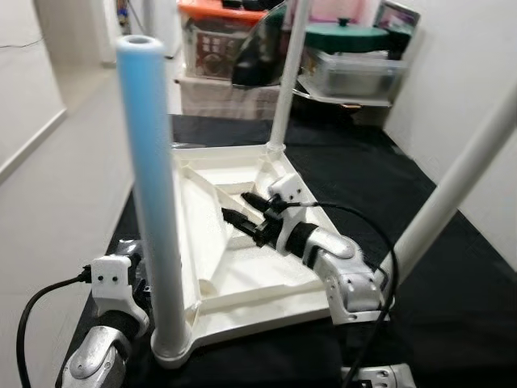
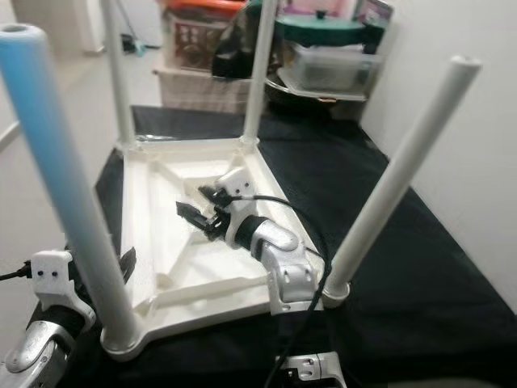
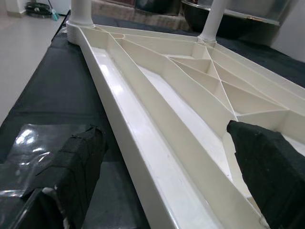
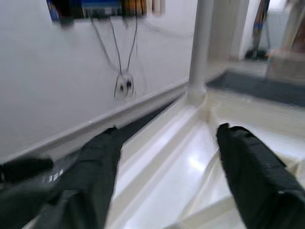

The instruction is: Building children table

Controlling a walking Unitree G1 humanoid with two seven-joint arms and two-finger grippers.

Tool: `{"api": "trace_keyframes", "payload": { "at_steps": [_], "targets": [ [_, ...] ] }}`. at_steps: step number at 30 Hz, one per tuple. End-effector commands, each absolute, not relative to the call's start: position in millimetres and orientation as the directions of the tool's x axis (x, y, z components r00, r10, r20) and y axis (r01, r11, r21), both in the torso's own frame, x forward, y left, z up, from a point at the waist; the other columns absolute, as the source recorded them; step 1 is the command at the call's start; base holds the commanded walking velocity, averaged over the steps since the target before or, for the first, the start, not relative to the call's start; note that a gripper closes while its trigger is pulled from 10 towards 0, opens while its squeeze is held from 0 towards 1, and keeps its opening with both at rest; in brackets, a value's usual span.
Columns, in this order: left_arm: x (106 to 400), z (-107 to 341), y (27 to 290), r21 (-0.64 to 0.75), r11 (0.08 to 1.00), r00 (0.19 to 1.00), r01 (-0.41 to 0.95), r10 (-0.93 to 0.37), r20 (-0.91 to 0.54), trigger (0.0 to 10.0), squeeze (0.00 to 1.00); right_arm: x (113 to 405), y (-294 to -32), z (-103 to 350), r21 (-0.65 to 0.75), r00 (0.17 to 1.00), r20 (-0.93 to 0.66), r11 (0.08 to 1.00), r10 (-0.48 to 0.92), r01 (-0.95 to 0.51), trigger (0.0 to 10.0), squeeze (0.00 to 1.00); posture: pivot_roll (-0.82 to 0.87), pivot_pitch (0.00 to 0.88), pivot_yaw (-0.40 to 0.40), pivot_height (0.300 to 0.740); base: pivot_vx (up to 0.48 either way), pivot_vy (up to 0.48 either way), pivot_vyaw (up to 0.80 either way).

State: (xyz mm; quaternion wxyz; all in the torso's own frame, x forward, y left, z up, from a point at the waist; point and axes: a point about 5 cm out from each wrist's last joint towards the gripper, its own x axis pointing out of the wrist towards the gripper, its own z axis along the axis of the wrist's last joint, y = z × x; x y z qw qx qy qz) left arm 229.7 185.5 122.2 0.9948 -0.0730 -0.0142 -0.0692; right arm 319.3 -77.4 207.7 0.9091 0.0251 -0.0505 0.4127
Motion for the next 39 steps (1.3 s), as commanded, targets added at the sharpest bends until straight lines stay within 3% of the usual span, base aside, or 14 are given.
{"api": "trace_keyframes", "payload": {
  "at_steps": [1, 10, 13, 20, 21, 27, 39],
  "targets": [
    [229, 119, 184, -0.144, 0.978, 0.989, 0.149, -0.147, 0.024, 10.0, 0.00, 312, -73, 211, 0.026, 0.639, 0.158, 0.643, 0.753, -0.765, 10.0, 1.00, -0.01, 0.000, -0.102, 0.740, 0.000, 0.000, 0.00],
    [229, 120, 184, -0.137, 0.978, 0.987, 0.159, -0.157, 0.030, 10.0, 0.00, 302, -70, 216, 0.069, 0.690, 0.176, 0.690, 0.702, -0.720, 10.0, 1.00, -0.02, 0.000, -0.098, 0.740, 0.000, 0.000, 0.00],
    [226, 131, 201, -0.082, 0.996, 0.996, 0.044, -0.037, 0.079, 10.0, 0.00, 310, -90, 232, 0.014, 0.730, 0.274, 0.756, 0.626, -0.654, 10.0, 1.00, -0.01, 0.000, -0.100, 0.740, 0.000, 0.000, 0.00],
    [219, 135, 210, -0.006, 1.000, 0.995, -0.026, 0.026, 0.099, 10.0, 0.00, 315, -100, 238, -0.030, 0.781, 0.304, 0.825, 0.546, -0.565, 10.0, 1.00, 0.00, 0.000, -0.103, 0.740, 0.000, 0.000, 0.00],
    [215, 135, 211, 0.013, 0.999, 0.994, -0.036, 0.035, 0.103, 10.0, 0.00, 316, -99, 237, -0.032, 0.793, 0.299, 0.837, 0.530, -0.547, 10.0, 0.00, 0.00, 0.000, -0.103, 0.740, 0.000, 0.000, 0.00],
    [211, 140, 208, 0.033, 0.998, 0.991, -0.059, 0.055, 0.121, 10.0, 0.00, 315, -90, 228, 0.025, 0.828, 0.266, 0.855, 0.494, -0.518, 10.0, 0.00, 0.01, 0.000, -0.111, 0.740, -0.046, 0.000, 0.00],
    [212, 143, 208, 0.056, 0.996, 0.989, -0.065, 0.057, 0.138, 10.0, 0.00, 320, -95, 230, 0.062, 0.856, 0.303, 0.887, 0.419, -0.457, 10.0, 0.00, 0.01, 0.000, -0.108, 0.740, -0.396, 0.000, 0.00]
  ]
}}
